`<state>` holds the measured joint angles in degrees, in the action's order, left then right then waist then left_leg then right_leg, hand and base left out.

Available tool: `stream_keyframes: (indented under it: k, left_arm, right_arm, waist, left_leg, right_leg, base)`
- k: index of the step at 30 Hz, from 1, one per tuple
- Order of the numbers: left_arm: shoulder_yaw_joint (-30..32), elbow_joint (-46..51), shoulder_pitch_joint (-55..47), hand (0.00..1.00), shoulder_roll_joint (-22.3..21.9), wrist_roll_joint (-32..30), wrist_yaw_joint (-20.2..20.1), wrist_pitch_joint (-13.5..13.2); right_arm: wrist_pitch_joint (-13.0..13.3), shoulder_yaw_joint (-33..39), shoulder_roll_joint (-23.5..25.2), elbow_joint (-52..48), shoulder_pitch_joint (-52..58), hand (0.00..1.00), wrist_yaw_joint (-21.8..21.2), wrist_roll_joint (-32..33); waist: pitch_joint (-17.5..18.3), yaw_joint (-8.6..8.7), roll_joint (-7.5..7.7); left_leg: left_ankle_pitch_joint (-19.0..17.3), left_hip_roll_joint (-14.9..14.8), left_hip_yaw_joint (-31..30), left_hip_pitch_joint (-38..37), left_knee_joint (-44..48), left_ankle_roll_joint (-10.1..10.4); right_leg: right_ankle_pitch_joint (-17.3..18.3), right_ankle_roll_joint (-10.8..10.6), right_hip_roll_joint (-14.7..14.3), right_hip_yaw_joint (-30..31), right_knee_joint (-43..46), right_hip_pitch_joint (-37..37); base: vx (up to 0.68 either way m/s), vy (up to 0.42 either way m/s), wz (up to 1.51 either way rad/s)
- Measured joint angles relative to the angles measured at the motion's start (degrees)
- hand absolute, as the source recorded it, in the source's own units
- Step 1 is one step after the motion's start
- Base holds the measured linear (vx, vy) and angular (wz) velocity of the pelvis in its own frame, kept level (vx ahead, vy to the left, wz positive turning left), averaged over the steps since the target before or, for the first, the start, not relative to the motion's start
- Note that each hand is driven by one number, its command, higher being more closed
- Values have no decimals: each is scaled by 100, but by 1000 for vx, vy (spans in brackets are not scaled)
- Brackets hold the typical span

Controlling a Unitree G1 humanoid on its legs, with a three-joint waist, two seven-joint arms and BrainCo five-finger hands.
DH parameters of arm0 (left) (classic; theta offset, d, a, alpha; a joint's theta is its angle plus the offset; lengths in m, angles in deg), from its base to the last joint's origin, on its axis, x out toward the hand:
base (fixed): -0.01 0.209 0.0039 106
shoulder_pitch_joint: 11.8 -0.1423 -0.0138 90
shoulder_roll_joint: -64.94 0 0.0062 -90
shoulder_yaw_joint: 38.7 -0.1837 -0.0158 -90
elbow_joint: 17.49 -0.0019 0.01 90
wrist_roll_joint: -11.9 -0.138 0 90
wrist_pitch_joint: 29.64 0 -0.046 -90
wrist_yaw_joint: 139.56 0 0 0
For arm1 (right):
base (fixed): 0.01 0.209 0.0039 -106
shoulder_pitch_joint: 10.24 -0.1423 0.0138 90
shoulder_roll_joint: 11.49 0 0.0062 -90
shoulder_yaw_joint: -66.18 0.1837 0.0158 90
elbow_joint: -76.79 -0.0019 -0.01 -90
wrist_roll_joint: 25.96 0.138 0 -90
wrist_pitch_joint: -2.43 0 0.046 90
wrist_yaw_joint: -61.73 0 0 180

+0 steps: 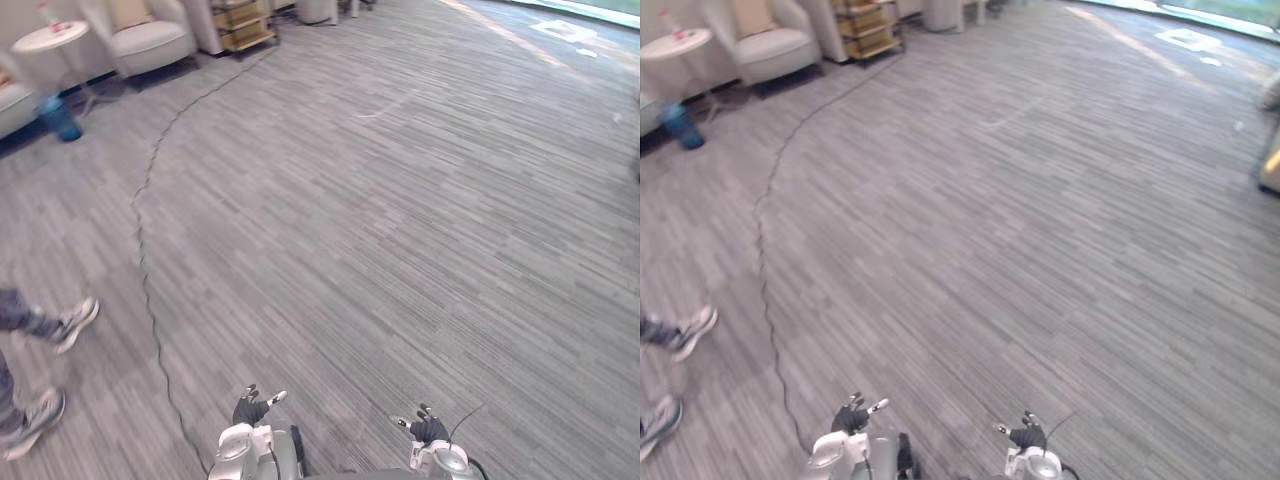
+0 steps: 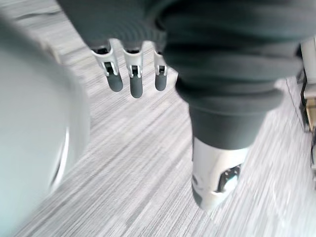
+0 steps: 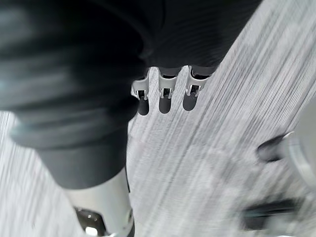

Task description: Pick up cushions and gather them together orderly.

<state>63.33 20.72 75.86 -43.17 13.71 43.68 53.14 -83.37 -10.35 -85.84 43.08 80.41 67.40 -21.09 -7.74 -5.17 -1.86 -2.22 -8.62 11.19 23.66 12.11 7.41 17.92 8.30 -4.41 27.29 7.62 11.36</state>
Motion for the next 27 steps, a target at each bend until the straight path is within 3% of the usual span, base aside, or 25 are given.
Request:
stream_keyframes:
  k: [1,2,3,4,5,6,7,8,10,12,13,14,16,17,18,19,20,21,22,23,24,26,27]
  left_arm:
    - [-1,-36,-27,0,30,-9,-1,-1]
    - [5,-121,-11,0,177,-11,4,-17]
    - [14,-214,0,0,309,-7,8,-6]
    - [9,-268,17,0,381,-5,9,4]
    - [0,-355,13,0,454,-3,15,13]
    - [-33,-527,24,0,467,-1,21,59]
    - [-134,-638,8,0,402,1,28,66]
    - [-218,-732,8,0,388,1,23,61]
    - [-247,-834,198,0,391,1,25,69]
    - [-349,-856,422,0,454,2,13,61]
    - [-535,-859,558,0,521,1,4,44]
    - [-548,-860,597,0,542,0,0,45]
    - [-697,-868,576,0,613,-8,-5,49]
    - [-699,-888,543,0,628,-11,-10,50]
    - [-677,-956,516,0,532,-20,-12,49]
    - [-613,-958,436,0,413,-62,-9,47]
    - [-565,-958,425,0,392,-62,-2,49]
    - [-293,-940,379,0,260,-64,-4,49]
    - [-113,-927,328,0,180,-64,-1,52]
    - [32,-741,209,0,142,-63,8,68]
    - [25,-644,162,0,159,-64,21,65]
    - [35,-354,41,0,164,-58,20,18]
    - [35,-274,28,0,134,-52,23,8]
  right_arm:
    - [9,40,-1,115,62,0,14,-14]
    - [-5,119,38,203,84,0,12,-25]
    - [29,142,130,199,138,0,-3,-26]
    - [40,148,173,223,142,0,-3,-27]
    - [41,67,195,251,143,0,-4,-28]
    - [67,-97,154,282,142,0,-29,-33]
    - [94,-225,28,269,150,0,-64,-36]
    - [123,-322,-67,243,133,0,-76,-41]
    - [146,-339,-130,149,137,0,-92,-41]
    - [160,-313,-160,191,151,0,-107,-41]
    - [162,-287,-182,206,158,0,-117,-4]
    - [175,-281,-195,206,153,0,-104,-15]
    - [164,-243,-212,213,262,0,-102,-25]
    - [161,-215,-216,219,317,0,-104,-19]
    - [153,-79,-254,292,347,0,-100,-22]
    - [144,13,-278,303,344,0,-92,-25]
    - [150,-7,-301,290,332,0,-93,-24]
    - [139,-39,-354,229,280,0,-91,-25]
    - [115,-97,-343,162,259,0,-92,-21]
    - [91,-273,-250,131,224,0,-94,-21]
    - [91,-278,-220,108,214,0,-102,-25]
    - [91,-295,-179,70,114,0,-106,-20]
    - [94,-295,-175,70,29,0,-106,-19]
  waist:
    - [110,-9,95]
    - [215,8,367]
    - [316,24,537]
    - [288,29,628]
    - [252,47,678]
    - [183,119,543]
    - [117,149,358]
    - [104,148,216]
    - [106,256,161]
    - [80,332,229]
    - [38,471,319]
    - [14,520,363]
    - [25,677,650]
    - [32,685,677]
    - [116,716,560]
    - [148,716,380]
    - [118,714,333]
    - [53,632,154]
    - [38,570,34]
    - [-12,511,2]
    - [-26,457,36]
    - [-30,267,113]
    - [-38,176,145]
  left_leg:
    - [463,78,25,-82,51,-94]
    - [471,284,91,-190,111,-384]
    - [254,334,356,-283,286,-601]
    - [90,339,592,-487,336,-689]
    - [-107,349,807,-937,256,-790]
    - [-326,343,831,-1600,61,-821]
    - [-557,299,899,-2345,-242,-872]
    - [-615,301,986,-2714,-450,-866]
    - [-705,364,1199,-3215,-735,-986]
    - [-737,406,1156,-3419,-808,-1035]
    - [-737,483,993,-3566,-808,-1035]
    - [-737,526,912,-3634,-809,-1035]
    - [-739,861,440,-3984,-816,-1031]
    - [-755,911,322,-4094,-803,-1003]
    - [-816,799,38,-4150,-548,-900]
    - [-844,623,-202,-3763,565,-604]
    - [-811,557,-276,-3563,1089,-419]
    - [-369,280,-482,-2792,2848,236]
    - [-322,83,-550,-2311,4028,365]
    - [-479,-132,-523,-1856,4975,229]
    - [-608,-182,-483,-1703,5112,150]
    - [-991,-252,-106,-1282,4747,-149]
    - [-1217,-229,106,-1011,4012,-337]
  right_leg:
    - [86,-37,165,143,98,61]
    - [109,-478,372,182,506,-113]
    - [-51,-1070,425,141,1210,-444]
    - [-233,-1455,436,139,1716,-585]
    - [-698,-2267,364,-36,2657,-879]
    - [-748,-2289,320,-509,3674,-1272]
    - [-476,-1771,321,-1150,4221,-1651]
    - [-287,-1396,327,-1530,4300,-1915]
    - [-3,-991,224,-2295,4040,-2511]
    - [-10,-955,-21,-2669,3232,-2897]
    - [-354,-954,-145,-2852,2157,-3023]
    - [-581,-927,-169,-2885,1728,-3057]
    - [-1627,-1040,-24,-2864,268,-3118]
    - [-1989,-965,58,-2865,276,-3145]
    - [-2153,-406,3,-2951,622,-3124]
    - [-1792,-362,-49,-3056,827,-3040]
    - [-1733,-321,-71,-3058,826,-2944]
    - [-1629,-189,-204,-3047,768,-2657]
    - [-1519,-144,-335,-3028,682,-2384]
    - [-1389,-19,-435,-2974,508,-1884]
    - [-1325,43,-435,-2907,442,-1634]
    - [-1212,31,-393,-2532,89,-905]
    - [-1155,-63,-309,-2275,-166,-574]
  base:
    - [801,492,-102]
    - [804,493,-102]
    - [776,464,-100]
    - [753,430,-120]
    - [817,433,-151]
    - [706,387,-207]
    - [656,386,-199]
    - [386,261,-150]
    - [413,254,-85]
    - [444,189,-30]
    - [445,150,7]
    - [584,90,29]
    - [550,-2,43]
    - [470,-61,57]
    - [479,-77,52]
    - [510,-68,43]
    - [561,-63,18]
    - [582,-51,-9]
    - [702,-46,-26]
    - [563,-13,-34]
    - [545,-3,-46]
    - [557,41,-76]
    - [486,106,-82]
